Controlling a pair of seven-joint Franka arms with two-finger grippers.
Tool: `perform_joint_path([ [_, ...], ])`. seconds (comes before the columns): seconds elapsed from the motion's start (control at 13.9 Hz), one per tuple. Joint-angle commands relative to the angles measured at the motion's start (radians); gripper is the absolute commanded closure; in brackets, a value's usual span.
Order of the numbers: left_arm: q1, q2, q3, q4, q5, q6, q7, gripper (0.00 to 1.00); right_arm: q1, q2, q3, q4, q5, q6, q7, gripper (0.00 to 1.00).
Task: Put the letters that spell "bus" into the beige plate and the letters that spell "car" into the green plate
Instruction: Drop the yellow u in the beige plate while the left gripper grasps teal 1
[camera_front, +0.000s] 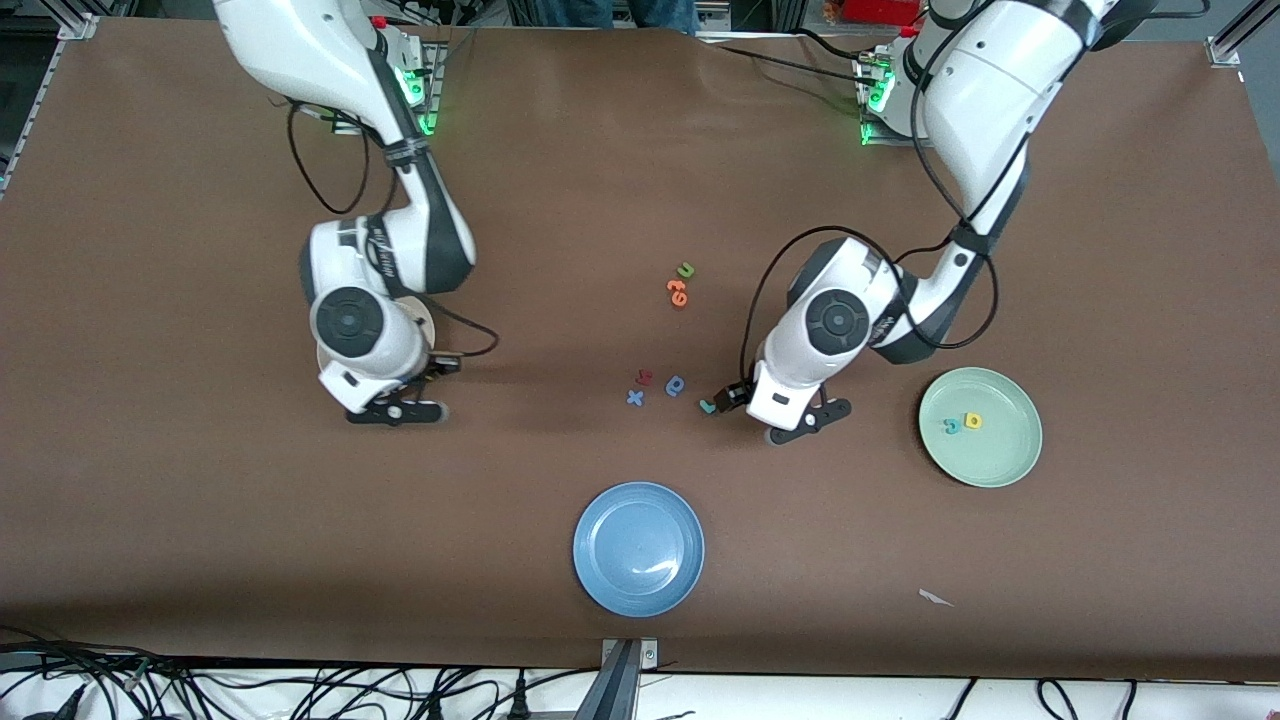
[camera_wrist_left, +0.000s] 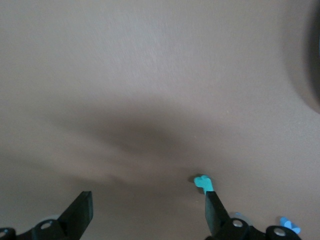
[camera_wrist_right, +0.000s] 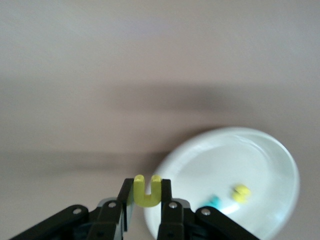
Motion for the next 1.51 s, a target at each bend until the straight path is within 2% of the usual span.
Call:
perform_joint_path([
  [0.0, -0.076, 0.094, 0.03, 0.124, -0.008, -0.003, -0.141, 0.03, 0.013, -0.138, -0.037, -0.244, 0.004, 0.06, -0.062, 1.0],
  [0.14, -0.153, 0.131, 0.092, 0.183, -0.008, -0.004, -0.207, 0.03, 0.013, -0.137, -0.043, -0.33, 0.006, 0.135, -0.091, 0.98],
  [0.22, -0.193, 0.144, 0.134, 0.201, -0.011, -0.008, -0.232, 0.04, 0.013, -0.135, -0.043, -0.357, 0.004, 0.17, -0.092, 0.81],
  [0.36, -0.233, 0.167, 0.174, 0.229, -0.012, -0.015, -0.243, 0.08, 0.014, -0.131, -0.043, -0.36, 0.006, 0.178, -0.092, 0.0],
  [0.5, -0.233, 0.168, 0.176, 0.228, -0.009, -0.017, -0.244, 0.15, 0.014, -0.141, -0.046, -0.331, 0.006, 0.145, -0.093, 0.0],
  [0.72, -0.235, 0.168, 0.176, 0.229, -0.011, -0.02, -0.258, 0.4, 0.014, -0.149, -0.052, -0.199, 0.006, 0.024, -0.087, 0.0],
  [0.79, -0.235, 0.168, 0.176, 0.229, -0.011, -0.023, -0.258, 0.44, 0.014, -0.149, -0.068, -0.149, 0.006, -0.015, -0.09, 0.0],
  [1.01, -0.241, 0.164, 0.176, 0.228, -0.011, -0.032, -0.258, 0.52, 0.014, -0.149, -0.098, -0.017, 0.006, -0.088, -0.096, 0.0],
  [1.3, -0.248, 0.164, 0.176, 0.228, -0.011, -0.035, -0.275, 0.57, 0.013, -0.163, -0.108, 0.225, 0.006, -0.424, -0.098, 0.0],
  [1.44, -0.254, 0.166, 0.176, 0.225, -0.011, -0.037, -0.277, 0.59, 0.01, -0.157, -0.111, 0.321, 0.003, -0.454, -0.082, 0.0],
])
